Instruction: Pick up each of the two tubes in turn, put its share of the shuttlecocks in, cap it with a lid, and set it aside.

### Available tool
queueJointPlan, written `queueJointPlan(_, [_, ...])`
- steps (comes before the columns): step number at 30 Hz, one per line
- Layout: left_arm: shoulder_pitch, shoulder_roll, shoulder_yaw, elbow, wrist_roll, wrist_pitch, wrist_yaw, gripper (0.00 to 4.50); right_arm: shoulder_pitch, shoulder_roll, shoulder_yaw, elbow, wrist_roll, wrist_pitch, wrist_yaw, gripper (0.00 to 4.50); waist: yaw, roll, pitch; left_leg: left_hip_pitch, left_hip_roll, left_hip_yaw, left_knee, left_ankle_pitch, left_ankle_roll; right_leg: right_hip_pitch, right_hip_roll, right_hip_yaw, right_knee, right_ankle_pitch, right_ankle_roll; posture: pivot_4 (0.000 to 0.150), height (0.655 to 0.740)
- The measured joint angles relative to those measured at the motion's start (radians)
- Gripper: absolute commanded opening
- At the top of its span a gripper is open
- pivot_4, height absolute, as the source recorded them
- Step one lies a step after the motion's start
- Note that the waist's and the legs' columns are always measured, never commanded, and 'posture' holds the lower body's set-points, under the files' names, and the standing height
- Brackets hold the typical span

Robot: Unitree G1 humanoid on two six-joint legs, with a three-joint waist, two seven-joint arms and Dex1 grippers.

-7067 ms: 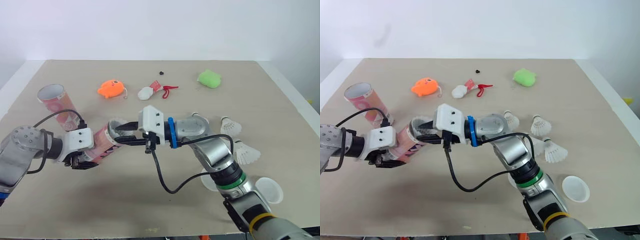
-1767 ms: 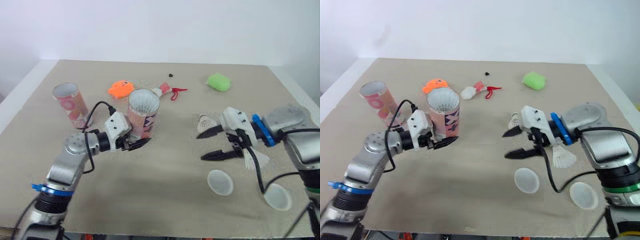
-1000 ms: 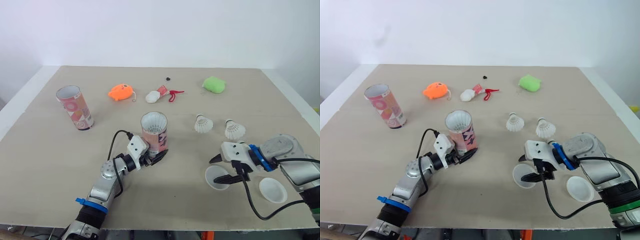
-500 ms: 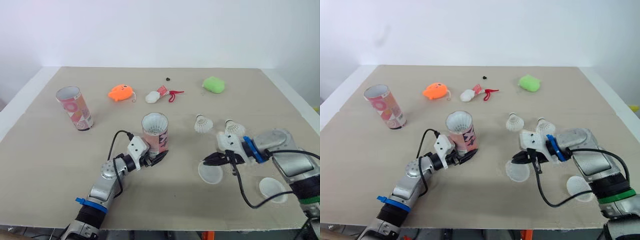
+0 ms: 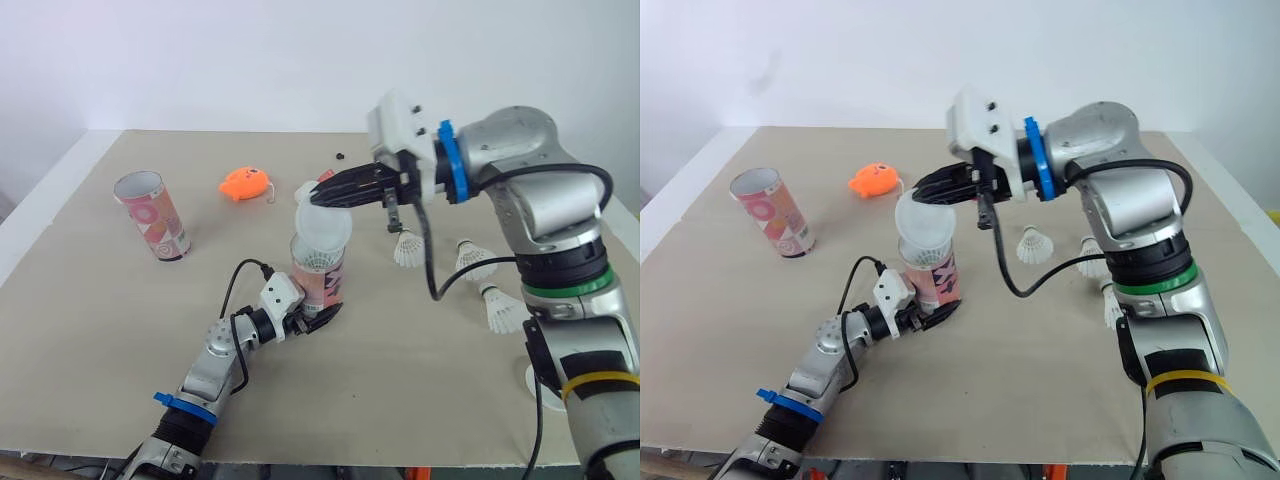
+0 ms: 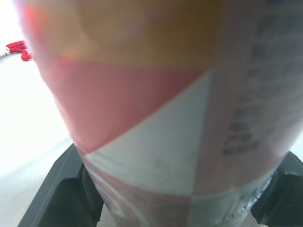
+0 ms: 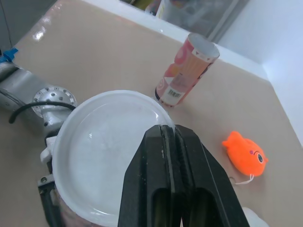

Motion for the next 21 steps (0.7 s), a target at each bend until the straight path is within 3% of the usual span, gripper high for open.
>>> queueJointPlan(13, [0.003,0.003,-0.009,-0.006,0.016,0.001,0.018,3.37,-0.011,0.008,0.140,0.012,-0.136,-0.059,0.031,0.13,0.000,0.000,0.000,0.000,0.000,0.000,0.000,0.000,0.000,0.000,-0.001,-0.001,-0.001,0.000,-0.001,0.150,0.7400])
queueJointPlan(21, [0.003,0.003,-0.010,-0.007,0.016,0.003,0.018,3.37,-0.015,0.006,0.150,0.020,-0.176,-0.092,0.046,0.13,0.000,0.000,0.000,0.000,0.000,0.000,-0.001,0.000,0.000,0.000,-0.001,-0.001,-0.001,0.000,-0.001,0.150,0.7400])
